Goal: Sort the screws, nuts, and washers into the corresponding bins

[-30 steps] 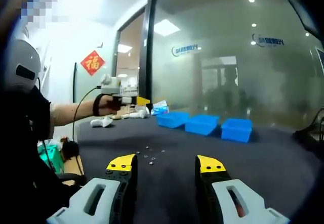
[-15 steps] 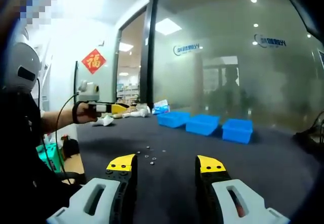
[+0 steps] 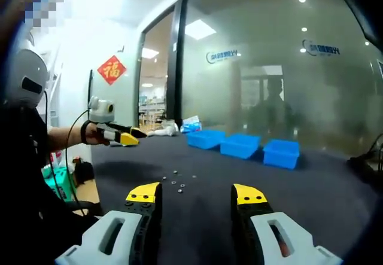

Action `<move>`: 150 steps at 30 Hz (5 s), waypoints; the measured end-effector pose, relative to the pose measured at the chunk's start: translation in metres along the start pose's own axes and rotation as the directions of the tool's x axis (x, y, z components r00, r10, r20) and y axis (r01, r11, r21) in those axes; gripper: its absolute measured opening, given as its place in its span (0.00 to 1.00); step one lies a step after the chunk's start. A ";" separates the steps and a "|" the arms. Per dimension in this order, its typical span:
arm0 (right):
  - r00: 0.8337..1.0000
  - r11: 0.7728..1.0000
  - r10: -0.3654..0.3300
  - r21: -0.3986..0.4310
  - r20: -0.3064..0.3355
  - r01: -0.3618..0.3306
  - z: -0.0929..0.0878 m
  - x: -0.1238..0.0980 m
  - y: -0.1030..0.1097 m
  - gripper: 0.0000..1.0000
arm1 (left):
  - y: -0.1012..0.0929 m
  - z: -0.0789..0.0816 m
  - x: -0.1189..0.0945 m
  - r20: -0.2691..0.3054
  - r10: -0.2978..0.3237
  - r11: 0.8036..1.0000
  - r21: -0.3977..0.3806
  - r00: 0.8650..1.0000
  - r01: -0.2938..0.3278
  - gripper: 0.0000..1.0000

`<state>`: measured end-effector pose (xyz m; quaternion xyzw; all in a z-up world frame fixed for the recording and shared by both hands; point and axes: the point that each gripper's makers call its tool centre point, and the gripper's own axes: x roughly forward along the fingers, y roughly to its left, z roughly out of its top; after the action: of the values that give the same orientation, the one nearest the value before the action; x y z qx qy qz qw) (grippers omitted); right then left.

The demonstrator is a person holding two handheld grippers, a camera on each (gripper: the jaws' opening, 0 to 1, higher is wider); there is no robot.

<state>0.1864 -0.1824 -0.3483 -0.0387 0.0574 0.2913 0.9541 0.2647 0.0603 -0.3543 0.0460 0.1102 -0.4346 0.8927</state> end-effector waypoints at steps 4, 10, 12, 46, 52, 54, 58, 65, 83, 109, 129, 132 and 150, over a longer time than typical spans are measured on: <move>1.000 1.000 -0.002 0.006 0.003 0.002 -0.001 0.000 0.000 0.43 | -0.010 -0.007 0.005 -0.063 -0.076 0.997 -0.003 0.995 0.076 0.38; 1.000 1.000 0.006 0.007 -0.006 -0.006 -0.005 0.000 0.002 0.43 | -0.021 -0.017 0.008 -0.150 -0.150 0.988 0.015 0.977 0.154 0.38; 1.000 1.000 0.006 0.009 -0.006 -0.006 -0.005 0.000 0.002 0.43 | -0.022 -0.018 0.009 -0.163 -0.159 0.986 0.017 0.974 0.164 0.38; 0.999 0.999 0.029 0.024 -0.029 -0.028 -0.020 0.002 0.006 0.43 | -0.067 -0.045 0.067 -0.606 -0.257 0.914 0.101 0.752 0.394 0.33; 0.999 0.999 0.033 0.028 -0.032 -0.033 -0.023 0.005 0.008 0.43 | -0.067 -0.046 0.076 -0.629 -0.257 0.908 0.104 0.734 0.407 0.31; 0.999 0.999 0.041 0.024 -0.034 -0.041 -0.023 0.005 0.010 0.43 | -0.068 -0.047 0.077 -0.638 -0.260 0.905 0.100 0.724 0.413 0.29; 0.998 0.999 0.041 0.003 -0.050 -0.041 -0.025 0.005 0.012 0.43 | -0.068 -0.051 0.081 -0.658 -0.256 0.906 0.093 0.708 0.413 0.28; 0.997 0.999 0.044 0.004 -0.062 -0.043 -0.027 0.005 0.013 0.43 | -0.068 -0.056 0.084 -0.682 -0.249 0.898 0.103 0.688 0.427 0.27; 0.997 0.999 0.044 0.003 -0.064 -0.043 -0.026 0.004 0.015 0.43 | -0.063 -0.066 0.092 -0.706 -0.243 0.895 0.101 0.665 0.434 0.17; 0.997 0.999 0.045 -0.003 -0.066 -0.045 -0.026 0.007 0.016 0.43 | -0.061 -0.064 0.087 -0.628 -0.268 0.924 0.048 0.731 0.380 0.05; 0.999 1.000 0.006 -0.012 -0.031 -0.006 -0.015 0.008 0.009 0.43 | -0.016 0.016 0.065 -0.164 -0.089 0.996 0.016 0.982 0.093 0.03; 1.000 1.000 -0.014 -0.008 -0.011 0.013 -0.011 0.008 0.006 0.43 | -0.010 0.028 0.058 -0.085 -0.045 0.999 0.008 0.995 0.046 0.03; 0.998 0.999 -0.053 0.004 0.034 0.052 -0.003 0.004 -0.003 0.43 | 0.099 0.080 0.038 0.180 0.330 0.943 -0.098 0.927 -0.317 0.03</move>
<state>0.1911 -0.1831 -0.3517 -0.0338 0.0407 0.2667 0.9623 0.3777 0.0780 -0.2868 -0.0087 0.0281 -0.2796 0.9597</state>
